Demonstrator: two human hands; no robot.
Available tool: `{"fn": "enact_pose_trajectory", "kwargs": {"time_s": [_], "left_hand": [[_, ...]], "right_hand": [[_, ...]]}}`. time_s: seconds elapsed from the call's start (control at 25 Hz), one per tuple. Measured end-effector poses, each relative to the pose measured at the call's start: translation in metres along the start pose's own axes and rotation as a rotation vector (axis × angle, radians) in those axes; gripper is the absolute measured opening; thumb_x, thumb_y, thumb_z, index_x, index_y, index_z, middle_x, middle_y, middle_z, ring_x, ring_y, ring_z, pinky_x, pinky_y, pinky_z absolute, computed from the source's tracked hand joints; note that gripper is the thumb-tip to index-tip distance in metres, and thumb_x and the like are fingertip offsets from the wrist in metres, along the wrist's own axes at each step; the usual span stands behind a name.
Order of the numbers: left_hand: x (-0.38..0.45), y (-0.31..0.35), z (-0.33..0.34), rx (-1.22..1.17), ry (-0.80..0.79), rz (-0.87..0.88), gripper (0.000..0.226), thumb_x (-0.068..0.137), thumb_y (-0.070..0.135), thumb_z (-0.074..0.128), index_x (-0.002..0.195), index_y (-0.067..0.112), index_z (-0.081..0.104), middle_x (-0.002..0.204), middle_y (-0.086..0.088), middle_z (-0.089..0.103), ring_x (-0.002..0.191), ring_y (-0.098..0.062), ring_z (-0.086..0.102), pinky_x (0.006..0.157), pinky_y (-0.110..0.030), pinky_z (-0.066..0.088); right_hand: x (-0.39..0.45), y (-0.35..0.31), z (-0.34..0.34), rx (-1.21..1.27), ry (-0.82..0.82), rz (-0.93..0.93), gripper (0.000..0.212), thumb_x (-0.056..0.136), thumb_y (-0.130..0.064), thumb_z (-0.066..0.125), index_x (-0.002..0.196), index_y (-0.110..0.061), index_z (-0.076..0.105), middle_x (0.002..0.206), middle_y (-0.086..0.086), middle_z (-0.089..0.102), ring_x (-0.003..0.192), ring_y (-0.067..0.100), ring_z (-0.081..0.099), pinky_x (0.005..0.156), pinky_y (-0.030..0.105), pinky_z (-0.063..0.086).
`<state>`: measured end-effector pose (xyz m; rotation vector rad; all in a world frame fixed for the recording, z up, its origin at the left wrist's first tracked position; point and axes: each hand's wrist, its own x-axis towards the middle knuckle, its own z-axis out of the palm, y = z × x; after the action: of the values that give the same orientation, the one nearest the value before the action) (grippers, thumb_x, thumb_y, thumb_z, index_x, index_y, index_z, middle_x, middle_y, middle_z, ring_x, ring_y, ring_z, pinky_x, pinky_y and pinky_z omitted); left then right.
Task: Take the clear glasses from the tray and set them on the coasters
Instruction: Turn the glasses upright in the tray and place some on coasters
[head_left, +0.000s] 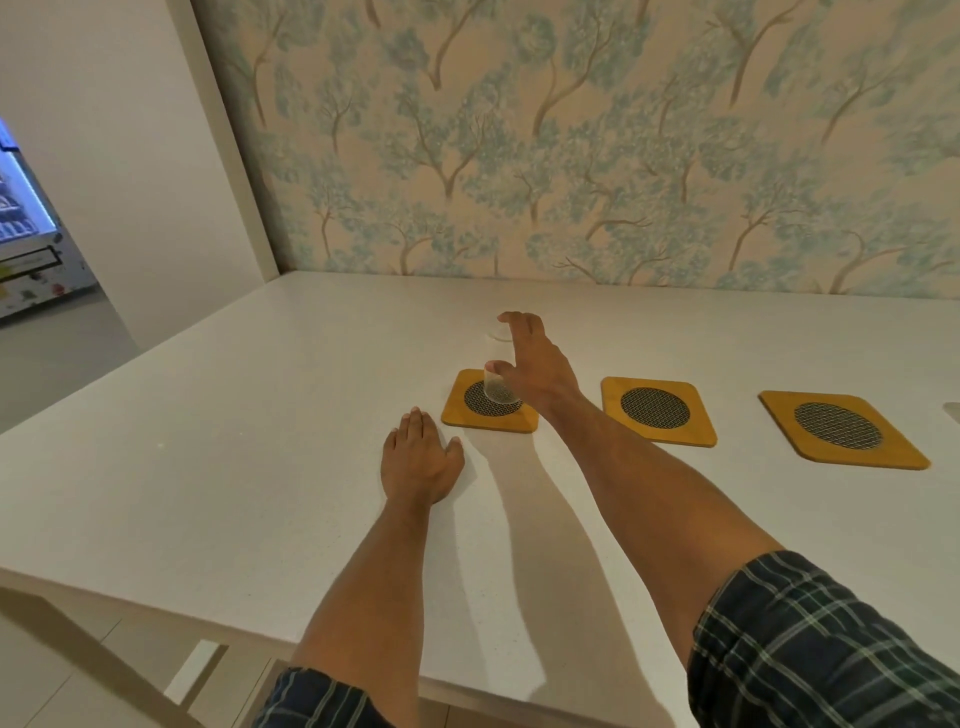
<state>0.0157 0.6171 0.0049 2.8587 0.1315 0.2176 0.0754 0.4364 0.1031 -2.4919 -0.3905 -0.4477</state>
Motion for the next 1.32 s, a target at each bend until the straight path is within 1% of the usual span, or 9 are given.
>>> {"fn": "enact_pose_trajectory", "kwargs": {"time_s": [0.36,0.52,0.68,0.76,0.88,1.0,1.12,1.2,1.32], "left_hand": [[0.006,0.004,0.004,0.044,-0.033,-0.028,0.077,0.102,0.052,0.027,0.159,0.004,0.009,0.168,-0.013,0.011,0.155,-0.027,0.010,0.125,-0.040,0.011],[0.005,0.000,0.006,0.051,-0.038,-0.028,0.078,0.101,0.053,0.026,0.159,0.005,0.010,0.168,-0.012,0.012,0.155,-0.027,0.010,0.125,-0.040,0.011],[0.008,0.001,0.008,0.044,-0.024,-0.033,0.078,0.101,0.055,0.025,0.159,0.006,0.010,0.168,-0.011,0.012,0.155,-0.026,0.011,0.124,-0.040,0.011],[0.008,0.001,0.009,0.033,-0.025,-0.030,0.078,0.101,0.054,0.026,0.159,0.005,0.011,0.168,-0.012,0.013,0.155,-0.026,0.012,0.124,-0.039,0.011],[0.007,0.000,0.007,0.008,-0.017,-0.026,0.076,0.100,0.049,0.032,0.158,0.003,0.015,0.166,-0.014,0.018,0.154,-0.028,0.015,0.124,-0.040,0.013],[0.003,0.008,-0.002,0.104,0.124,0.138,0.065,0.096,0.037,0.044,0.150,0.002,0.036,0.156,-0.016,0.040,0.145,-0.031,0.035,0.122,-0.044,0.022],[0.000,0.025,-0.008,0.139,0.285,0.401,0.039,0.086,0.023,0.057,0.121,0.007,0.061,0.123,-0.011,0.065,0.113,-0.030,0.061,0.106,-0.045,0.042],[-0.002,0.048,-0.011,0.105,0.332,0.454,0.031,0.082,0.020,0.058,0.111,0.009,0.063,0.112,-0.008,0.067,0.100,-0.029,0.063,0.093,-0.042,0.047],[-0.005,0.100,-0.012,0.091,0.357,0.562,0.028,0.084,0.022,0.055,0.108,0.009,0.063,0.106,-0.008,0.067,0.096,-0.030,0.062,0.086,-0.042,0.046]], "right_hand": [[0.016,-0.001,0.027,0.011,-0.033,0.079,0.060,0.091,-0.030,0.070,0.142,-0.021,0.039,0.147,0.006,0.038,0.111,0.034,0.060,0.087,0.042,0.049],[0.018,-0.004,0.031,0.008,-0.021,0.085,0.058,0.092,-0.031,0.070,0.141,-0.021,0.040,0.147,0.006,0.038,0.110,0.034,0.061,0.085,0.041,0.050],[0.021,-0.005,0.031,-0.058,-0.075,0.091,0.057,0.094,-0.030,0.066,0.142,-0.021,0.036,0.149,0.009,0.032,0.110,0.036,0.061,0.084,0.044,0.053],[0.022,-0.005,0.027,-0.098,-0.117,0.083,0.064,0.093,-0.032,0.067,0.146,-0.022,0.032,0.152,0.012,0.029,0.114,0.037,0.059,0.086,0.045,0.053],[0.016,0.002,0.016,-0.168,-0.171,0.058,0.082,0.093,-0.040,0.066,0.156,-0.026,0.017,0.161,0.015,0.018,0.125,0.038,0.051,0.092,0.048,0.052],[0.000,0.022,-0.006,-0.248,-0.080,-0.042,0.075,0.094,-0.043,0.062,0.155,-0.022,0.024,0.155,0.013,0.034,0.122,0.035,0.053,0.088,0.046,0.051],[-0.017,0.051,-0.035,-0.362,0.010,-0.112,0.059,0.096,-0.042,0.059,0.147,-0.018,0.038,0.140,0.010,0.050,0.111,0.033,0.060,0.079,0.043,0.050],[-0.028,0.073,-0.054,-0.406,0.059,-0.105,0.052,0.098,-0.039,0.058,0.142,-0.017,0.044,0.133,0.009,0.056,0.106,0.033,0.062,0.075,0.041,0.049],[-0.047,0.108,-0.084,-0.451,0.123,-0.045,0.044,0.099,-0.037,0.055,0.138,-0.017,0.049,0.129,0.007,0.060,0.104,0.031,0.063,0.073,0.040,0.049]]}}
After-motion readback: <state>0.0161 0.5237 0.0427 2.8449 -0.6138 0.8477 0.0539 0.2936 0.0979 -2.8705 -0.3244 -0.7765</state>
